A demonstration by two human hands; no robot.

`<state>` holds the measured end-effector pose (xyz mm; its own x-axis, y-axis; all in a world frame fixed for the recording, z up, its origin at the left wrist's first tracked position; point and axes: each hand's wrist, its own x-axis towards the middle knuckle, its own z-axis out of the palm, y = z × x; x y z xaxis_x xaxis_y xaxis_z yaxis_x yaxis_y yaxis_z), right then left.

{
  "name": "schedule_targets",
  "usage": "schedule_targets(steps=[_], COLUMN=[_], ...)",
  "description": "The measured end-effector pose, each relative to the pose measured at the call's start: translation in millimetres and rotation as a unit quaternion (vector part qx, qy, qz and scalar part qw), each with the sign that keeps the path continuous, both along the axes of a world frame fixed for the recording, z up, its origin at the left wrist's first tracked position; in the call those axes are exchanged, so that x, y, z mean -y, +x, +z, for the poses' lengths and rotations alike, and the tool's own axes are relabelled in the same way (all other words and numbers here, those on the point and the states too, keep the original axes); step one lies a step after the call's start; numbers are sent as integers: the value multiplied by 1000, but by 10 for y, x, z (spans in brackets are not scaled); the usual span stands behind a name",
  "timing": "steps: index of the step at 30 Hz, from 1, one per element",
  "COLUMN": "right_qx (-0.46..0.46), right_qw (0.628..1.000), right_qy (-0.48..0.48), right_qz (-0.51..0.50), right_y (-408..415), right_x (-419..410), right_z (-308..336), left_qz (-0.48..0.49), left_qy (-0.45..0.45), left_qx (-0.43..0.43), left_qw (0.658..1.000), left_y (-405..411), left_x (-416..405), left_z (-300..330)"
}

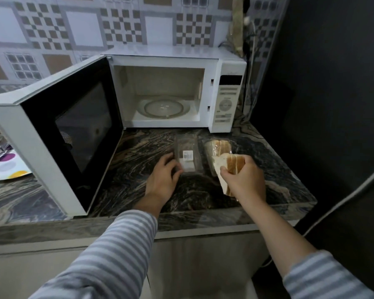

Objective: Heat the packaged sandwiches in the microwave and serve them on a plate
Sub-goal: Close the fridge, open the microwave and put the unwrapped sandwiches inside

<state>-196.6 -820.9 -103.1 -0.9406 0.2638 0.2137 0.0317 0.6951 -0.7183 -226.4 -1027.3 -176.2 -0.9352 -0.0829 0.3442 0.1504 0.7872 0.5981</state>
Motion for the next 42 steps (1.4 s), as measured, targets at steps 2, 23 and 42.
schedule_targets(steps=[2,23,42], right_qx=[-3,73,39], right_qw=[1000,991,990], right_qy=[-4,16,47], right_qz=[8,111,128], right_y=[-47,-2286,-4105], right_x=[30,1134,1981], right_z=[89,939,102], left_qz=[-5,99,128], left_qy=[-4,-107,-176], left_qx=[15,137,128], left_qw=[1000,980,968], left_y=[12,-917,-1188], left_x=[19,720,853], left_z=[-44,142,-125])
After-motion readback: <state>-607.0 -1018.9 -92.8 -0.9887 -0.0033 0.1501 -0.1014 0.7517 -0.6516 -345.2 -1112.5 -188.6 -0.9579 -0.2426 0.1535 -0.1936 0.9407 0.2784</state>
